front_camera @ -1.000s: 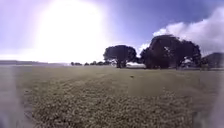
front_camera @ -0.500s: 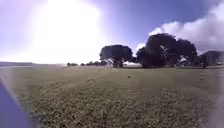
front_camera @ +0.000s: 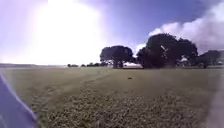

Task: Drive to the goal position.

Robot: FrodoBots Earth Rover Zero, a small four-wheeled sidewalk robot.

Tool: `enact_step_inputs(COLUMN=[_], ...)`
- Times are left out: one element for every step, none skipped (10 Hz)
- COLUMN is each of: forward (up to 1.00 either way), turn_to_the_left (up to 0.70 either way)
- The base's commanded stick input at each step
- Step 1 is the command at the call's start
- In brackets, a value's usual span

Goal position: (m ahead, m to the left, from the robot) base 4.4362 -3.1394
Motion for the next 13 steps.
enact_step_inputs(forward=[0.7, 0.7, 0.7, 0.7, 0.7, 0.7, 0.7, 0.7, 0.7, 0.7, 0.7, 0.7, 0.7], turn_to_the_left=[0.0, -0.03, -0.09, -0.14, -0.14, -0.14, -0.14, -0.14, -0.14, -0.14, -0.14, -0.14, -0.14])
